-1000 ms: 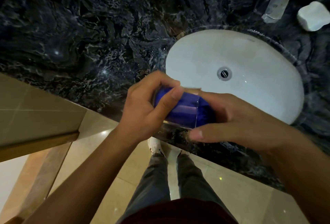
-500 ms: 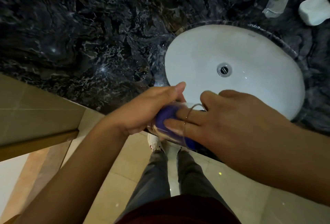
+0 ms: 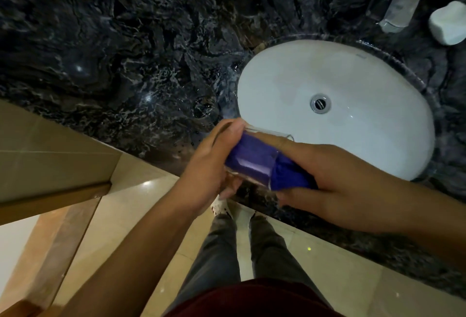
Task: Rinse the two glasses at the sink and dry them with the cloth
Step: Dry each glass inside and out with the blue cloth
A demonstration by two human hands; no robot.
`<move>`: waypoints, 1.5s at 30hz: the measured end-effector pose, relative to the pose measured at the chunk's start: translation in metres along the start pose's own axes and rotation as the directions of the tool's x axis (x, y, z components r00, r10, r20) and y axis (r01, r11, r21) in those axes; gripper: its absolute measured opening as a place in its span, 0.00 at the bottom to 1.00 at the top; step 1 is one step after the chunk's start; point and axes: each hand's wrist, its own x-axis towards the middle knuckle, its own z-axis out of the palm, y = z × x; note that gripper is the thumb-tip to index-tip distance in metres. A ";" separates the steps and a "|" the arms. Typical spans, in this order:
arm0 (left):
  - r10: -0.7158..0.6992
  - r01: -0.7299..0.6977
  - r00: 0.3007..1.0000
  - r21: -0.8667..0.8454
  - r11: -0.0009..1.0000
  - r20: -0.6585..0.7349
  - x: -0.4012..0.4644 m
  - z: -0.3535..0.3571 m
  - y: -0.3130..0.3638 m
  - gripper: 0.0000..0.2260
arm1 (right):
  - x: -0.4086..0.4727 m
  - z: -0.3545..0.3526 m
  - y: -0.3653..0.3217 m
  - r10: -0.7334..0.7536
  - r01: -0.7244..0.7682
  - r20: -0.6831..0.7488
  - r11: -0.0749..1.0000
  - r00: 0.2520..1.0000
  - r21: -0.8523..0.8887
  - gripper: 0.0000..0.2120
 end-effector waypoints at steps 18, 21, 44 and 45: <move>0.683 -0.721 0.693 0.263 0.641 0.231 0.000 0.009 0.047 0.21 | -0.013 0.033 -0.017 -0.264 -0.043 -0.135 -0.574 0.955 0.818 0.20; 0.573 -0.634 0.758 0.146 0.759 0.313 -0.002 0.005 0.056 0.18 | -0.015 0.043 -0.019 -0.236 -0.020 -0.158 -0.613 0.959 0.790 0.21; -0.120 0.044 0.967 0.315 0.948 0.225 -0.006 0.000 0.049 0.30 | -0.026 0.026 -0.006 -0.241 0.173 -0.241 0.947 0.940 -0.272 0.28; -0.092 0.026 0.976 0.309 0.951 0.199 -0.006 0.003 0.047 0.27 | -0.025 0.027 -0.009 -0.198 0.124 -0.265 0.954 0.944 -0.271 0.28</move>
